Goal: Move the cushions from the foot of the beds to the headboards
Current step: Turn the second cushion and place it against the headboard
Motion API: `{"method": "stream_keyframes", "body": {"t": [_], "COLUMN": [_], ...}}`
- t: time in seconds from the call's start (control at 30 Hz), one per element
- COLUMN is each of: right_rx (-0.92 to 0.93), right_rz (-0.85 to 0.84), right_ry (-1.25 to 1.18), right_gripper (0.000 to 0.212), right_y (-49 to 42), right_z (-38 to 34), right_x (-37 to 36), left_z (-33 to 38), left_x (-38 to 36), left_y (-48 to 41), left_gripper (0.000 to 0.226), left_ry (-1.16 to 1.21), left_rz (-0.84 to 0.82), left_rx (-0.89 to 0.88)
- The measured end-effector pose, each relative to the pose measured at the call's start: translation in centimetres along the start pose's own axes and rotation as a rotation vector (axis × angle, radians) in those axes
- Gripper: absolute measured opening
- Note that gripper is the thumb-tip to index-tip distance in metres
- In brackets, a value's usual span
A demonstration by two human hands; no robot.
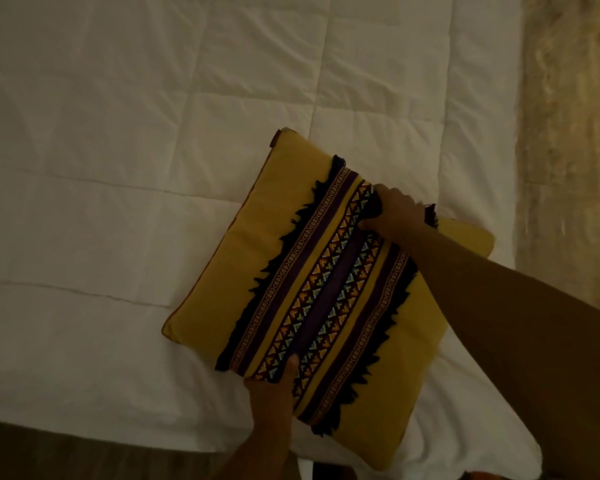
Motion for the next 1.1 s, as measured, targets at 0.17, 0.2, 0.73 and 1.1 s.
{"method": "stream_keyframes", "body": {"t": [0.17,0.2,0.73,1.1], "right_rx": [0.023,0.037,-0.147,-0.592], "right_rz": [-0.021,0.014,0.292,0.245], "right_ry": [-0.045,-0.059,-0.329,-0.861], "right_gripper": [0.082,0.080,0.079,0.098], "right_y": [-0.2,0.2,14.5,21.0], "right_z": [0.6,0.7,6.6,9.4], "right_x": [0.2,0.3,-4.1,-13.1], "left_z": [-0.9,-1.0,14.4,23.1], "left_x": [-0.3,-0.2,7.1,2.6], "left_y": [-1.0,-1.1,-5.3,-11.6], "left_gripper": [0.110,0.110,0.109,0.110], "left_ry": [0.008,0.021,-0.391,-0.810], "left_rz": [-0.043,-0.072,0.069,-0.378], "left_rx": [0.059,0.067,-0.359,-0.588]}}
Point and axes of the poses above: each hand's wrist, its own y-axis away from the middle knuckle, its own x-axis out of the back of the hand, z = x × y, the point moved 2 cm from there along -y, towards the middle knuckle, and after that the axes turned 1 degree about -y, right-handed, at the moved point
